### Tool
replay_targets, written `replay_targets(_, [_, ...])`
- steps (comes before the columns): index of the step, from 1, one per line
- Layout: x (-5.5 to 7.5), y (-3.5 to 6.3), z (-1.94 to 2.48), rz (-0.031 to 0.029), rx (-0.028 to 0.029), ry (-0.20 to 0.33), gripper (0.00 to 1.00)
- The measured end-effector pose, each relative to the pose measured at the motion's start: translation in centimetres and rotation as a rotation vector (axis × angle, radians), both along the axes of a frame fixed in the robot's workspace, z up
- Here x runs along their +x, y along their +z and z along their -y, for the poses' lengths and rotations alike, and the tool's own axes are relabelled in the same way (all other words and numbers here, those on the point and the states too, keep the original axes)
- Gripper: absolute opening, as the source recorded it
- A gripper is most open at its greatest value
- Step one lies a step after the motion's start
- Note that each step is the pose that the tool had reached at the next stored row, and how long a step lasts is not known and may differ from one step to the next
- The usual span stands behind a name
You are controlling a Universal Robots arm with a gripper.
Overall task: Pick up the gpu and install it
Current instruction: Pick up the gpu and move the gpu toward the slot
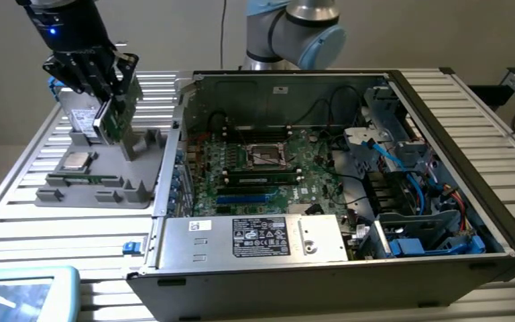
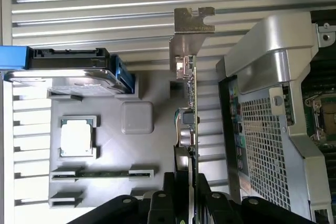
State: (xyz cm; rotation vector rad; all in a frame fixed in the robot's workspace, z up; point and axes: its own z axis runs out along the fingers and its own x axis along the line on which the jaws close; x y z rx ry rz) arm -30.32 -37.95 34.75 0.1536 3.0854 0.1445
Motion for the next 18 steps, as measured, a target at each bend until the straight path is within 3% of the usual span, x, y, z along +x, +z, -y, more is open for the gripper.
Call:
replay_targets(7, [0.2,3.19,0.40,-0.0002,0.0000,0.000,0.27])
replay_targets(13, [1.6,5.88,1.12,-0.0058,0.0000,0.000,0.27])
replay_targets(16, [2.3,7.13,1.40,-0.0132,-0.0001,0.000,0.27])
replay_targets(18, [2.6,7.60,1.53,-0.0231,0.0000,0.000,0.27])
